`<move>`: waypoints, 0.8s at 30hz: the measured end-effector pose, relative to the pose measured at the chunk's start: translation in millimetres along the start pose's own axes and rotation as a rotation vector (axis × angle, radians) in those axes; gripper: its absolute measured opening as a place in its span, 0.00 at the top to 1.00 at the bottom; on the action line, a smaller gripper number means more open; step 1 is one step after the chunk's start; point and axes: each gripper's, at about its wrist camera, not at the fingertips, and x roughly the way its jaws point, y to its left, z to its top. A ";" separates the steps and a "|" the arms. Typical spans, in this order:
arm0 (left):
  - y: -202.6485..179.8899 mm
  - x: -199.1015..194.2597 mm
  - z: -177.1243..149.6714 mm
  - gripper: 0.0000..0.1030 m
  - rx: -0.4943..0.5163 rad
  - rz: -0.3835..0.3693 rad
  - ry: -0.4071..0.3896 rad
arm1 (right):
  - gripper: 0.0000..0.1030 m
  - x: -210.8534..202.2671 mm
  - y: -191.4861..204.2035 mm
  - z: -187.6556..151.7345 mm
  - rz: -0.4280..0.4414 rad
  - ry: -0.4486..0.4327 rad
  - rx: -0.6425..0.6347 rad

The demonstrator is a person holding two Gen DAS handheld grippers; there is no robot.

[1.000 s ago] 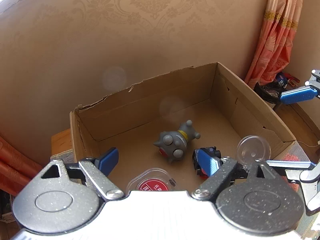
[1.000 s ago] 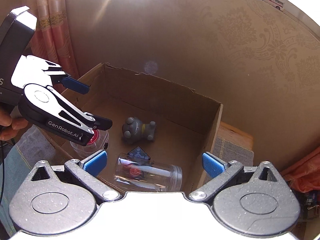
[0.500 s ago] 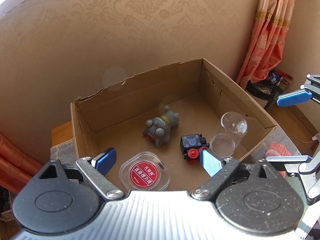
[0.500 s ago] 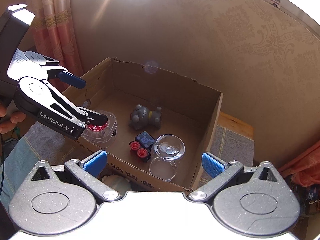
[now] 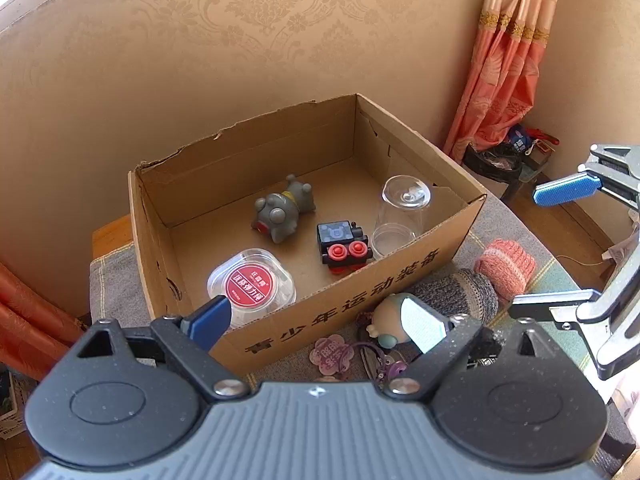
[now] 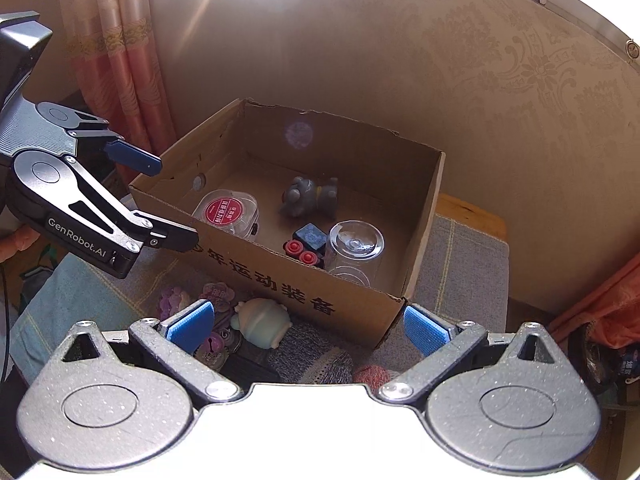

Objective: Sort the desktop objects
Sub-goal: 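Move left tool to the clear round lid while right tool approaches the pink-and-white box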

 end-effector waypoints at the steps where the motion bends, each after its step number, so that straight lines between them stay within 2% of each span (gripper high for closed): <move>1: -2.4 -1.5 -3.7 0.10 0.004 -0.006 0.003 | 0.00 -1.5 1.7 -3.4 -0.003 0.001 -0.001; 4: -9.0 -4.5 -17.4 0.10 0.008 -0.021 0.019 | 0.00 -6.8 7.4 -13.9 -0.005 0.009 -0.002; 10: -25.5 -5.3 -49.5 0.10 0.040 -0.065 0.037 | 0.00 -10.5 18.8 -38.2 0.046 0.039 -0.031; 19: -34.2 2.5 -85.1 0.10 0.015 -0.132 0.104 | 0.00 -6.3 33.4 -70.6 0.170 0.050 -0.034; 24: -37.9 2.6 -97.6 0.10 0.045 -0.115 0.123 | 0.00 -3.4 45.6 -86.4 0.239 0.043 -0.094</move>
